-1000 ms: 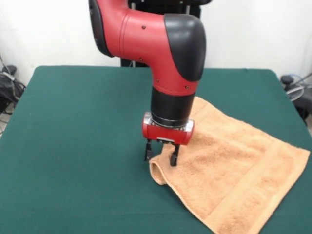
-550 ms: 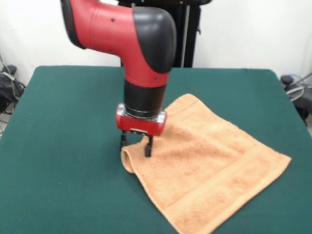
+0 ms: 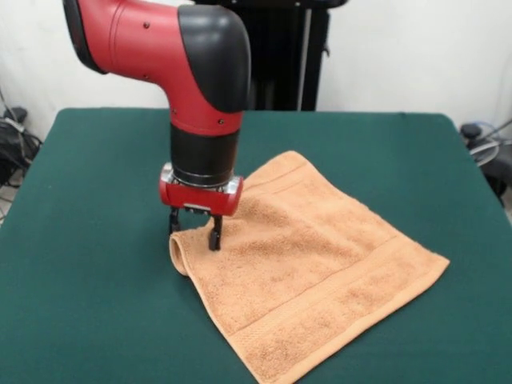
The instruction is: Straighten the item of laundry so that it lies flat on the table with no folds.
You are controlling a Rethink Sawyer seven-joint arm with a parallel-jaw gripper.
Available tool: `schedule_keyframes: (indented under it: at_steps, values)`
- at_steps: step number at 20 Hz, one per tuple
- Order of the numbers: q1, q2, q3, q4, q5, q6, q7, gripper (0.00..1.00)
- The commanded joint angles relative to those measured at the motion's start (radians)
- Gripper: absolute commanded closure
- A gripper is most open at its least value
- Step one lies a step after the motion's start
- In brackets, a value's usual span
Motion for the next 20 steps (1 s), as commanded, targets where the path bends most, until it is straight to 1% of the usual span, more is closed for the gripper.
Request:
schedule_keyframes:
  at_steps: [1, 7, 9, 11, 13, 16, 20]
  values:
    - [-0.031, 0.074, 0.057, 0.038, -0.098, 0.023, 0.012, 0.00]
    - [0.007, 0.091, 0.045, 0.014, -0.071, 0.026, 0.057, 0.00]
    - [0.015, 0.089, 0.045, 0.028, -0.063, 0.009, 0.078, 0.00]
    - [0.035, 0.074, 0.030, 0.075, -0.061, -0.033, 0.118, 0.00]
    - [0.078, 0.048, 0.001, 0.133, -0.051, -0.068, 0.172, 0.00]
    - [0.122, 0.019, -0.010, 0.200, -0.036, -0.083, 0.214, 0.00]
    - [0.138, 0.006, -0.008, 0.243, -0.024, -0.090, 0.210, 0.00]
